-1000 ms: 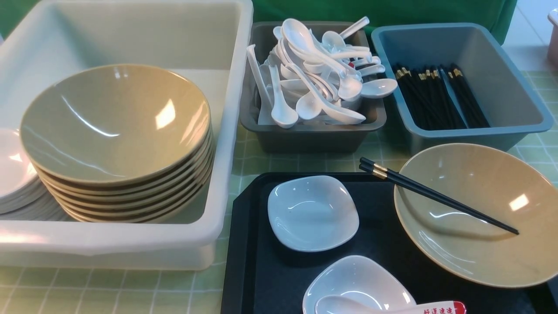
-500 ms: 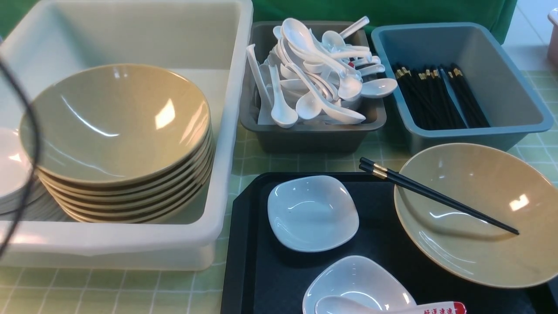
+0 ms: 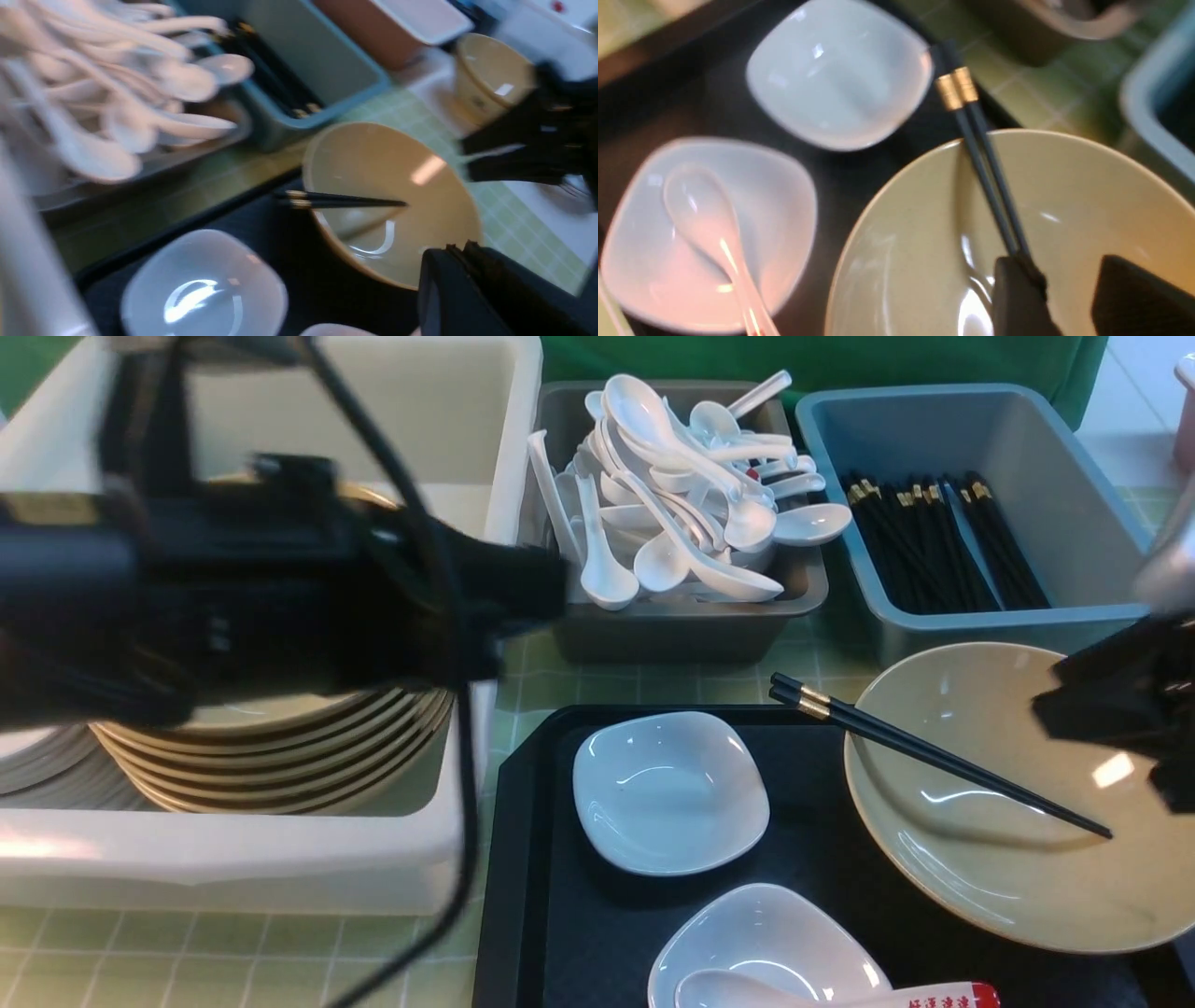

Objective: On green table put chopsticks spoon bowls plates into blue grey white boxes.
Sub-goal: 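Move the grippers toward the tableware on the black tray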

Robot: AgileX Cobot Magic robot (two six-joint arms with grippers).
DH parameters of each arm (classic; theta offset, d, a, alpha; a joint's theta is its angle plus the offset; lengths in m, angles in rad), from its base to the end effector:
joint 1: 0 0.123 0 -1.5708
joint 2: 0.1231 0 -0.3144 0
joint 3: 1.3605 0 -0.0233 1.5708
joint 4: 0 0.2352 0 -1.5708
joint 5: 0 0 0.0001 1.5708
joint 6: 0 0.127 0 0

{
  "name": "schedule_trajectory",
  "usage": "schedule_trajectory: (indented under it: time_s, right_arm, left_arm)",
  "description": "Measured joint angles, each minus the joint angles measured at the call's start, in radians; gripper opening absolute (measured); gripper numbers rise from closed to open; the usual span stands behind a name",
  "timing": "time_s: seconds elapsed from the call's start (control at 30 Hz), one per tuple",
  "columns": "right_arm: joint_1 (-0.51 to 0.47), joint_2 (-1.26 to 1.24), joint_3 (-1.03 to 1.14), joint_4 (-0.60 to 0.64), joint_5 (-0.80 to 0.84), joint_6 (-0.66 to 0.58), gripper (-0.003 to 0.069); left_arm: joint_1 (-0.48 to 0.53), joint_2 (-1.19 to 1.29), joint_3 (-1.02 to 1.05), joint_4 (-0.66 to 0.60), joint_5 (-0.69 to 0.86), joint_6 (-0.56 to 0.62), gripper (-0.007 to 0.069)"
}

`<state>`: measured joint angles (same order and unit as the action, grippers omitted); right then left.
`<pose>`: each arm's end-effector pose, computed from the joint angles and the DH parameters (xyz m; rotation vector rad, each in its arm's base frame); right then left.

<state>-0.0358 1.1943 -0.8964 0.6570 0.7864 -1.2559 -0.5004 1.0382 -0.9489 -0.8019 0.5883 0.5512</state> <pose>0.2306 0.0467 0.3125 -1.0037 2.1209 0.1662 0.1648 -0.1479 0.3849 0.6157 1.9731 -0.8259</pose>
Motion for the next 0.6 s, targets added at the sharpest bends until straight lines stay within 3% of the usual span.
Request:
schedule_trajectory:
  time_s: [0.07,0.27,0.6]
  right_arm:
    - [0.058,0.058,-0.001,-0.003,-0.021,-0.110,0.0300]
    - [0.180,0.195,-0.001,-0.120,-0.192,-0.195,0.0398]
    - [0.186,0.371,-0.003,-0.145,-0.350,-0.207,0.0389]
  left_arm:
    - [-0.018,0.021,0.000,-0.056,0.001,0.060,-0.0001]
    - [-0.020,0.033,0.001,-0.095,0.002,0.102,-0.0001]
    - [-0.020,0.033,0.001,-0.099,0.023,0.110,-0.0001]
